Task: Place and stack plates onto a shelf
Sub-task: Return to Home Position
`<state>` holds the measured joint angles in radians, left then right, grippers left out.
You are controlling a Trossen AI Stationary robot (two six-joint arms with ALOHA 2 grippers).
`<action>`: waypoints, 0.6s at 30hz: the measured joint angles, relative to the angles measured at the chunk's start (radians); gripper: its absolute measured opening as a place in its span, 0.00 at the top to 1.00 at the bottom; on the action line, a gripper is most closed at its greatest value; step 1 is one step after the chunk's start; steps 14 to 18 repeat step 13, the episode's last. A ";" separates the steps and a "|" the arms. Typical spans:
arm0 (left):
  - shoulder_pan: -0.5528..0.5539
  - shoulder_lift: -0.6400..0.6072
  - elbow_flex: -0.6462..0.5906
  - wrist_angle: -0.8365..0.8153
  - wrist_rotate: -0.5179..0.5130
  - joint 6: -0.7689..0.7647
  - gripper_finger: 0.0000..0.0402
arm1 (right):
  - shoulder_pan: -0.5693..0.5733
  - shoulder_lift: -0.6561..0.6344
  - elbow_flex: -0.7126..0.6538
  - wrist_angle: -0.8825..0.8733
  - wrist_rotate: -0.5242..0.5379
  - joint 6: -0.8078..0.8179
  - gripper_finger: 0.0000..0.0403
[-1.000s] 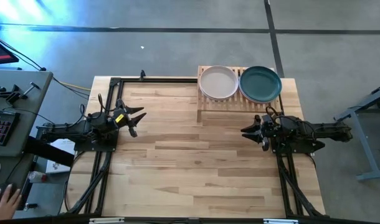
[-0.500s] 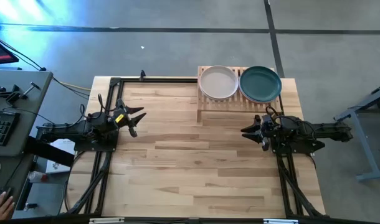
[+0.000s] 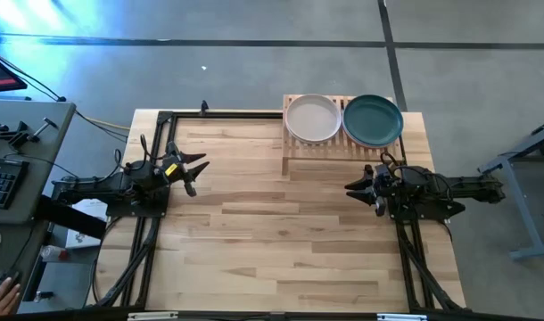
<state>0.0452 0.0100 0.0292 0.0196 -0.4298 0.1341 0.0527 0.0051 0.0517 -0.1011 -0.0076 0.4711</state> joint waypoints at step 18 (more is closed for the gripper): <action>0.000 0.000 0.000 0.000 0.000 0.000 0.70 | 0.000 0.000 0.000 0.000 0.000 0.000 0.72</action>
